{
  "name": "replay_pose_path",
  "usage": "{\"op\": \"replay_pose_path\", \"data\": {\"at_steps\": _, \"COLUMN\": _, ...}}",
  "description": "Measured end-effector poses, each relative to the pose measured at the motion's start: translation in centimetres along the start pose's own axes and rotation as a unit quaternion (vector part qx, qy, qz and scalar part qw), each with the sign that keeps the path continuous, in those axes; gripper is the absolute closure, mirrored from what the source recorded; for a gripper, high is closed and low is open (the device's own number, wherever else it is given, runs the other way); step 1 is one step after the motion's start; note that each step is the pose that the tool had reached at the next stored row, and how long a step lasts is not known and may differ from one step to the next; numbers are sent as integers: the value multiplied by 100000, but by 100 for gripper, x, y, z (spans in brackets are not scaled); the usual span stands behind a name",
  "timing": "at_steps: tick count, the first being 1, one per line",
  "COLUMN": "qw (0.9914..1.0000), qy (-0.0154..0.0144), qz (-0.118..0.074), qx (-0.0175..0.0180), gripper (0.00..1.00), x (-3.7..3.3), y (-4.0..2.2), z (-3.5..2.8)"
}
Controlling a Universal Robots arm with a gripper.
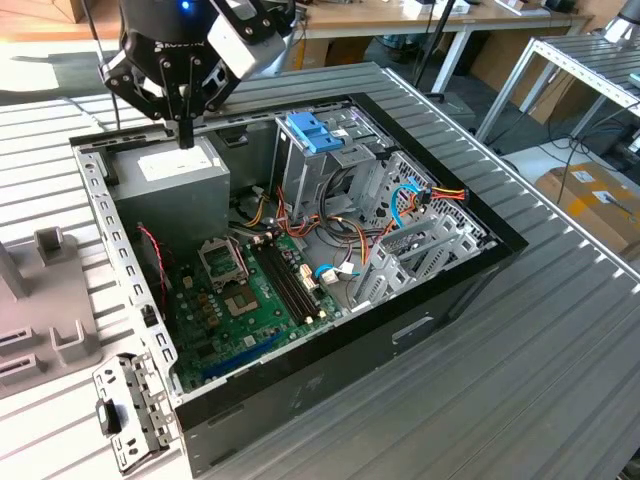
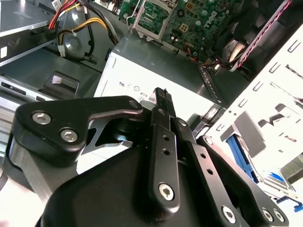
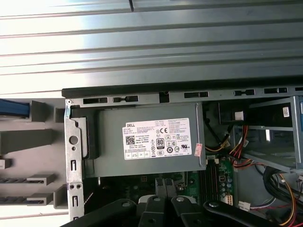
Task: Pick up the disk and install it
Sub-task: 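Reach for the disk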
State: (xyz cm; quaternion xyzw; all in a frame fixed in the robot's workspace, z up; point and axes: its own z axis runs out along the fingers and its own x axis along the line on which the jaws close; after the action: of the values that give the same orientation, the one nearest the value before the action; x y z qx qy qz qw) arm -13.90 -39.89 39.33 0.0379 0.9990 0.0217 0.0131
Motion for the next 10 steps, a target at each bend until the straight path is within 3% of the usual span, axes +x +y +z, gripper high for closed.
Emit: {"op": "replay_pose_path", "data": {"at_steps": 10, "qw": 100000, "qy": -1, "qz": -1, "qx": -1, "gripper": 89, "x": 48, "y": -4, "z": -1}}
